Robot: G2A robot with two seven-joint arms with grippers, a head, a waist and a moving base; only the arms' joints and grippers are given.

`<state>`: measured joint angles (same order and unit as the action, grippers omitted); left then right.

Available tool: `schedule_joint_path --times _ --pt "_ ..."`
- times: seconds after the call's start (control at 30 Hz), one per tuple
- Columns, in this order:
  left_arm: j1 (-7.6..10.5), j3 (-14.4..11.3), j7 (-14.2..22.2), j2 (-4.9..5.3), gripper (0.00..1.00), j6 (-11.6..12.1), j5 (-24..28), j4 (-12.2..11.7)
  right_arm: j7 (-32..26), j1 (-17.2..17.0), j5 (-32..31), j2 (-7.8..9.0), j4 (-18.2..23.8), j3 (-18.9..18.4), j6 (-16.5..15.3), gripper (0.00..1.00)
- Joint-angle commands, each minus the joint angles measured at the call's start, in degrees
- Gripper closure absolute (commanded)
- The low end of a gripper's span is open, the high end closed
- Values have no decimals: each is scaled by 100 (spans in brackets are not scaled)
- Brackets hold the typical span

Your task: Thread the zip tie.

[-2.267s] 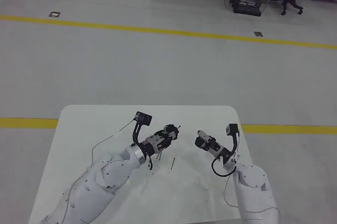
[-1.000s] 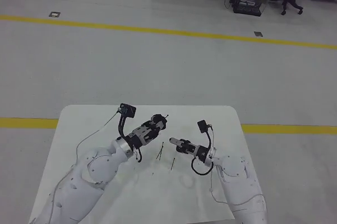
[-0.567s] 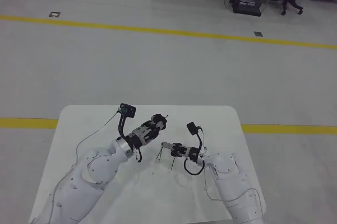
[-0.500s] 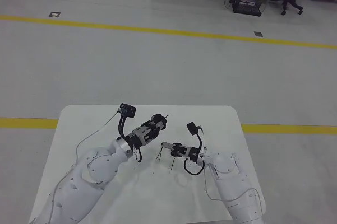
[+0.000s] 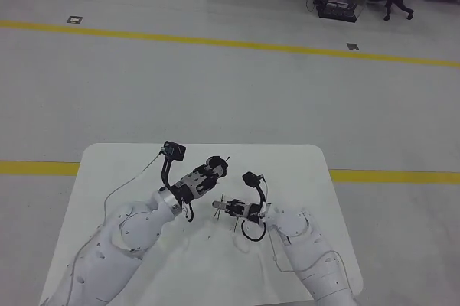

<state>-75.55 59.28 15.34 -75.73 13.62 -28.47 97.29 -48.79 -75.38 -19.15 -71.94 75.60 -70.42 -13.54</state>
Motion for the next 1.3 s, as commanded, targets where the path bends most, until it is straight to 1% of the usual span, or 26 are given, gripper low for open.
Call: schedule_joint_path --times 0.0,0.17,0.3,0.63,0.7,0.73,0.8,0.83,0.87,0.93,0.97,1.13,1.23,1.27 --pt "0 0 0 0 100 0 0 0 25 54 -27 -4 -83 63 3 0" --pt "0 0 0 0 100 0 0 0 203 219 -141 -20 -262 238 33 0" --pt "0 0 0 0 100 0 0 0 293 281 -224 -20 -314 328 14 0" --pt "0 0 0 0 100 0 0 0 439 416 -66 -48 -622 555 -79 1" --pt "0 0 0 0 100 0 0 0 477 444 -49 -53 -681 589 -88 5" --pt "0 0 0 0 100 0 0 0 504 463 -43 -56 -725 610 -88 5" --pt "0 0 0 0 100 0 0 0 535 492 -29 -60 -782 639 -93 9" --pt "0 0 0 0 100 0 0 0 553 509 -10 -63 -816 654 -91 13" --pt "0 0 0 0 100 0 0 0 562 519 14 -65 -840 665 -91 14" --pt "0 0 0 0 100 0 0 0 575 542 43 -67 -876 683 -99 23" --pt "0 0 0 0 100 0 0 0 583 549 84 -69 -897 692 -108 26" --pt "0 0 0 0 100 0 0 0 593 557 169 -58 -901 693 -140 31" --pt "0 0 0 0 100 0 0 0 586 534 234 -45 -878 676 -146 41" --pt "0 0 0 0 100 0 0 0 586 528 245 -40 -872 674 -144 50"
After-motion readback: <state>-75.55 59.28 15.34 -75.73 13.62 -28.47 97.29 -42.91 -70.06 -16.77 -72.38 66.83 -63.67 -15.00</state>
